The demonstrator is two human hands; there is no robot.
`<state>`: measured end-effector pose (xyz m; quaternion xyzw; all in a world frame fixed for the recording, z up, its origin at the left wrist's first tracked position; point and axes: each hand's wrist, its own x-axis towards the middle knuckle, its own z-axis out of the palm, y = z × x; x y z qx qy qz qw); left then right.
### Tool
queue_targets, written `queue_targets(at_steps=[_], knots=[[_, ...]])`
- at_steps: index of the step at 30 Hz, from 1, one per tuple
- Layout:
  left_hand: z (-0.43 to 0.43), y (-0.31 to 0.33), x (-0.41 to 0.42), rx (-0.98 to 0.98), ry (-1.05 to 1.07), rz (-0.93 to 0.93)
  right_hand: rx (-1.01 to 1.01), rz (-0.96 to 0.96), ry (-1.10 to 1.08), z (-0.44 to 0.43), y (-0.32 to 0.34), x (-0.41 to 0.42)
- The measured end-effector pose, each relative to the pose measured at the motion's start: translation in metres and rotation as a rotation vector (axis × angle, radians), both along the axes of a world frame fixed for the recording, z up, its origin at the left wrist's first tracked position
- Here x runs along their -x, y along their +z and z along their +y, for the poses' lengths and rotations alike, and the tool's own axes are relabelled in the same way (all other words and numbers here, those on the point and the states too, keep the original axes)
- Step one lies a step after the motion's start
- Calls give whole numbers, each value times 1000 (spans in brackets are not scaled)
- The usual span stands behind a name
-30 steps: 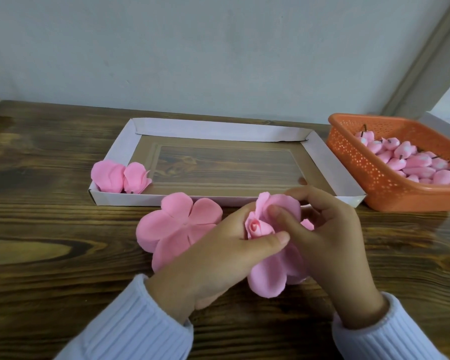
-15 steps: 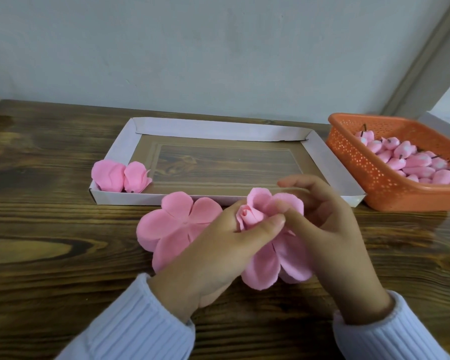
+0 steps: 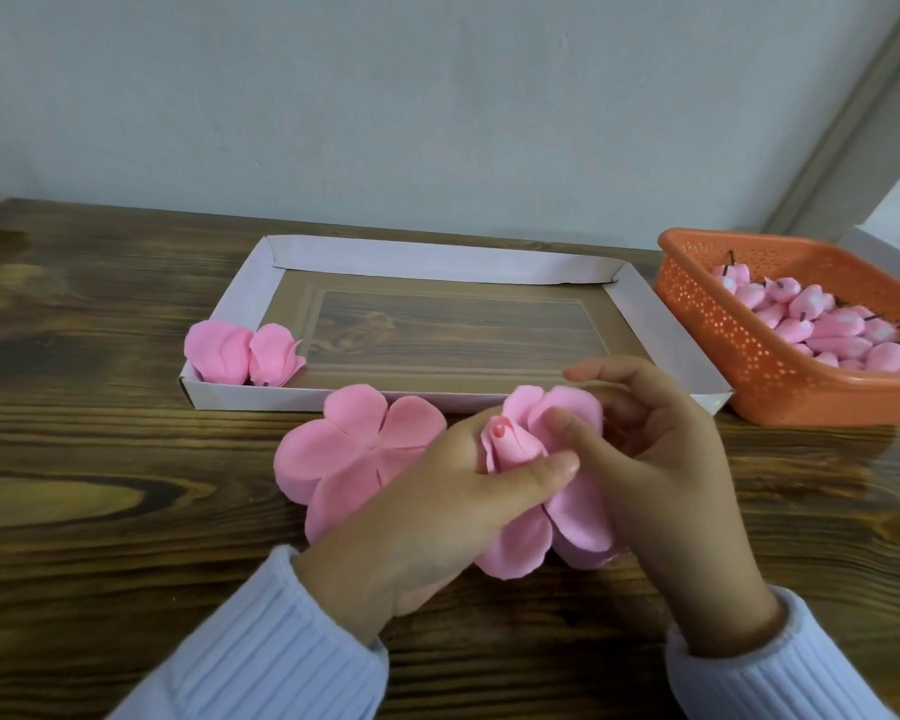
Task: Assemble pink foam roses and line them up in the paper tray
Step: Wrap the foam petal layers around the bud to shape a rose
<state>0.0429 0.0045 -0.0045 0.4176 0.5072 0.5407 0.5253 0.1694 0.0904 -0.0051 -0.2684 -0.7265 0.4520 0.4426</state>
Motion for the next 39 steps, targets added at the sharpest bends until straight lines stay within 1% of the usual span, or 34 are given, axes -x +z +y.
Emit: queue_targets(at_steps=[2,4,9,12,14,17,19,21,22,26,28,31,33,37,39], knots=[[-1,2,0,-1,0,114,-22,-12,-18,0,-1,0],[-1,2,0,-4,-9,151,-44,-19,-32,0,-1,0],[-1,2,1,-6,-10,27,-33,-24,-9,-1,2,0],[1,2,2,-6,55,80,-25,-34,26,-2,3,0],[2,3,1,-10,54,65,-36,-38,30,-2,3,0],[1,3,0,-16,15,-24,-28,34,28,-3,3,1],[3,1,1,0,57,-76,-130,40,20,-6,4,1],[4,-2,2,16,99,-114,-310,-15,29,-8,4,1],[5,-3,2,19,116,-104,-394,-54,28,-9,3,2],[5,-5,0,-12,224,153,-611,-164,-32,-11,0,8],[6,-6,-3,-26,243,223,-671,-167,-98,-12,-2,10],[7,-5,-4,-25,249,236,-650,-158,-138,-12,-2,9],[6,-3,-3,-36,199,234,-621,-159,-141,-12,-2,8],[4,-2,-2,-69,135,174,-493,-160,-117,-11,-1,6],[5,-4,-1,-75,144,151,-459,-155,-90,-11,0,4]])
